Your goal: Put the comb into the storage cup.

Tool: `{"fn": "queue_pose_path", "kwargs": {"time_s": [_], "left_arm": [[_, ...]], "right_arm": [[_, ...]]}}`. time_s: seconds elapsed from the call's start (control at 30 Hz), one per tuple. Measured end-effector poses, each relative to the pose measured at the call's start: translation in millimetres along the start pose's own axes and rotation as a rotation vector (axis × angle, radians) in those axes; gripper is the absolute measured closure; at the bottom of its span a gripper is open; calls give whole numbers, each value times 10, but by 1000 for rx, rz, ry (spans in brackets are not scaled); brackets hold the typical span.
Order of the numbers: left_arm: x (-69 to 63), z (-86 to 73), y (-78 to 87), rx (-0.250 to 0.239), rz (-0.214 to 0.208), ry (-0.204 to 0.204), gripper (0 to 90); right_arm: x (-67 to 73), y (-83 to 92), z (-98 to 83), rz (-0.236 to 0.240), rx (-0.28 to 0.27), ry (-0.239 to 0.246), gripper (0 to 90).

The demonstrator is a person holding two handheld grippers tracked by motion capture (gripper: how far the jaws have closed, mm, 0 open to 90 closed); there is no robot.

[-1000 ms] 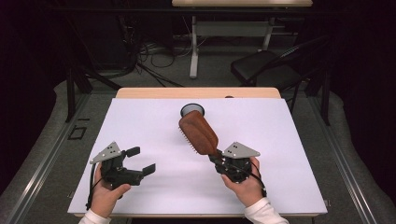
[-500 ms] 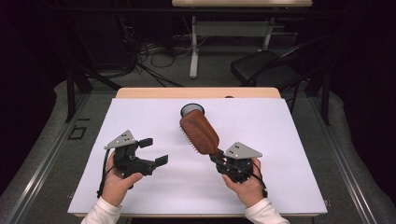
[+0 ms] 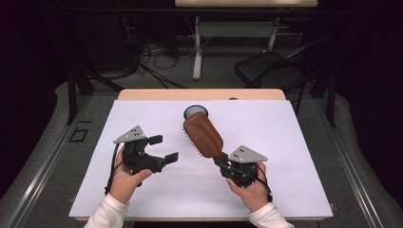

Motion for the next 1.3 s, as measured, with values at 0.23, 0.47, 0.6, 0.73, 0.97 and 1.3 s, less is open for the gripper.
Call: {"fn": "queue_pose_path", "kwargs": {"time_s": [0.23,0.47,0.6,0.73,0.97,1.3], "left_arm": [[-9,61,-47,8,-2,-6,3],[-20,101,-92,15,-7,-7,3],[-25,123,-112,17,-11,-5,3],[-38,150,-124,15,-19,0,4],[-54,187,-158,19,-33,19,3],[-99,266,-243,29,-71,50,6]], "right_arm": [[3,4,2,-1,-4,2,723],[5,12,7,-1,-9,3,723],[6,20,12,-1,-12,4,723],[9,23,16,-2,-15,4,723],[25,26,21,-2,-25,10,723],[50,33,27,-8,-40,21,723]]}}
Point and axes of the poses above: each handheld gripper's, and its own axes: y roughly backward along the jaws, z roughly out of its top, x roughly to its left, the point moved 7 cm from there along -y, roughly forward along the jaws, and after that the axes turned 4 degrees about x, right-handed, at the moved point
